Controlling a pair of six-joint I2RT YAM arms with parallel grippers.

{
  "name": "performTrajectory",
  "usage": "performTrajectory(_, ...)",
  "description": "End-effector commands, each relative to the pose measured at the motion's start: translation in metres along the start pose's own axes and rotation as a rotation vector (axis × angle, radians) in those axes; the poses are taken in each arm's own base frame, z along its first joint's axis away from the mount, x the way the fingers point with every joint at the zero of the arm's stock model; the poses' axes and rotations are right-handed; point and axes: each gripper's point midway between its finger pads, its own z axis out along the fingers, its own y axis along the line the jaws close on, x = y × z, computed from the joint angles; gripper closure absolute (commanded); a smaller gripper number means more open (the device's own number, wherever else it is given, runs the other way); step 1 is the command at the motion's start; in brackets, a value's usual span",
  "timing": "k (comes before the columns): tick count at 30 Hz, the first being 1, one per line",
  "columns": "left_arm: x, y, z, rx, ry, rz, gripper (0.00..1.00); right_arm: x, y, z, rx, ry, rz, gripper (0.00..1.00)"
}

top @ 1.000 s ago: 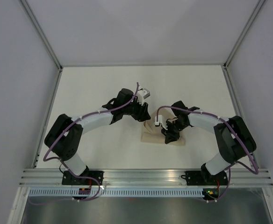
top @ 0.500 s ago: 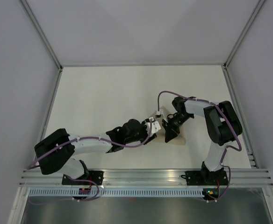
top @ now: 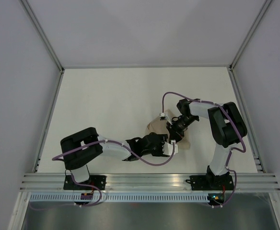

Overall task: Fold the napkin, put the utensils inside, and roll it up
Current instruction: Roll the napkin with the utensil

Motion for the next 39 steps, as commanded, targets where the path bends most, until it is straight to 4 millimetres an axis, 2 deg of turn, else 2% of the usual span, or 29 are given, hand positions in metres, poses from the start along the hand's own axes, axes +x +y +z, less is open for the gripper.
performTrajectory(1, -0.023, 0.02, 0.011, -0.068, -0.057, 0.085, 0.33, 0.038, -0.032, 0.013, 0.079, 0.143, -0.038, 0.95)
performTrajectory(5, -0.022, 0.013, 0.018, -0.034, -0.051, 0.08, 0.35, 0.038, -0.034, 0.013, 0.079, 0.143, -0.03, 0.96)
performTrajectory(8, -0.02, 0.005, 0.023, 0.005, -0.044, 0.06, 0.43, 0.038, -0.035, 0.013, 0.079, 0.143, -0.025, 0.96)
performTrajectory(14, -0.014, -0.012, 0.031, 0.081, -0.014, -0.003, 0.68, 0.038, -0.035, 0.014, 0.079, 0.138, -0.017, 0.95)
performTrajectory(15, -0.008, -0.016, 0.031, 0.099, 0.015, -0.01, 0.77, 0.037, -0.036, 0.013, 0.081, 0.135, -0.019, 0.95)
performTrajectory(16, -0.009, -0.021, 0.033, 0.129, 0.012, -0.021, 0.82, 0.037, -0.036, 0.013, 0.083, 0.134, -0.019, 0.94)
performTrajectory(19, -0.003, -0.033, 0.036, 0.183, 0.056, -0.077, 0.97, 0.036, -0.036, 0.012, 0.094, 0.127, -0.015, 0.78)
performTrajectory(20, -0.002, -0.034, 0.039, 0.194, 0.066, -0.09, 0.98, 0.034, -0.035, 0.01, 0.103, 0.123, -0.017, 0.7)
performTrajectory(23, 0.001, -0.042, 0.04, 0.244, 0.081, -0.124, 0.98, 0.028, -0.035, 0.006, 0.125, 0.104, -0.026, 0.57)
performTrajectory(26, 0.005, -0.045, 0.039, 0.284, 0.084, -0.165, 0.98, 0.018, -0.032, -0.003, 0.148, 0.078, -0.036, 0.48)
performTrajectory(31, 0.007, -0.048, 0.036, 0.346, 0.087, -0.234, 0.98, -0.002, -0.026, -0.027, 0.187, 0.012, -0.043, 0.42)
performTrajectory(35, 0.01, -0.047, 0.035, 0.393, 0.092, -0.292, 0.98, -0.02, -0.024, -0.054, 0.237, -0.057, -0.05, 0.41)
performTrajectory(39, 0.015, -0.045, 0.034, 0.434, 0.094, -0.358, 0.98, -0.028, -0.02, -0.077, 0.247, -0.13, -0.041, 0.4)
